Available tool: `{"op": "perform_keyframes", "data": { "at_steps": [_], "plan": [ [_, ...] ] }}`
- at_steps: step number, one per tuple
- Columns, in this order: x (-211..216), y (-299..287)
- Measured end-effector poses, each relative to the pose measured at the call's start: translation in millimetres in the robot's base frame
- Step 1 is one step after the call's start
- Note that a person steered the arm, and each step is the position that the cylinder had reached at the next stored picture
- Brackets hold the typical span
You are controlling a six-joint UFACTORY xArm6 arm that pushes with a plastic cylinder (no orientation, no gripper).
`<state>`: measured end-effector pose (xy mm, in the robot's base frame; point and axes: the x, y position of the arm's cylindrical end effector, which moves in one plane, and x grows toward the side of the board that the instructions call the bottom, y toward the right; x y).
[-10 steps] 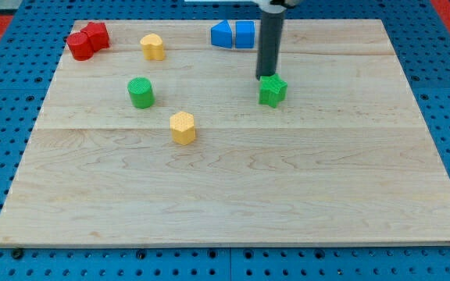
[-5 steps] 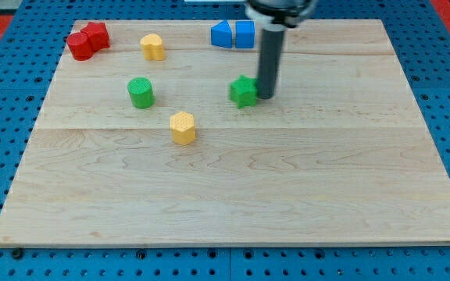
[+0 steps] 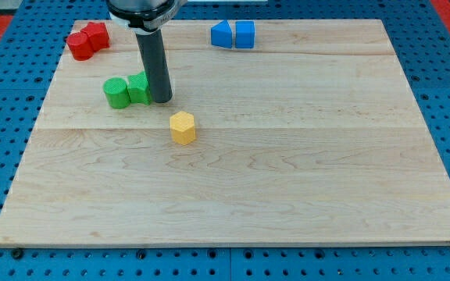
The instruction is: Push the green star and green circle to the center left of the board
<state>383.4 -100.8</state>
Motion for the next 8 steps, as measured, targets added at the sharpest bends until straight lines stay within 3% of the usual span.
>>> {"op": "perform_keyframes", "data": {
  "at_steps": [3,5,8],
  "plan": [
    [-54.5,23.3],
    [-39.8,-34.8],
    [-20.8,-51.1]
  ]
}}
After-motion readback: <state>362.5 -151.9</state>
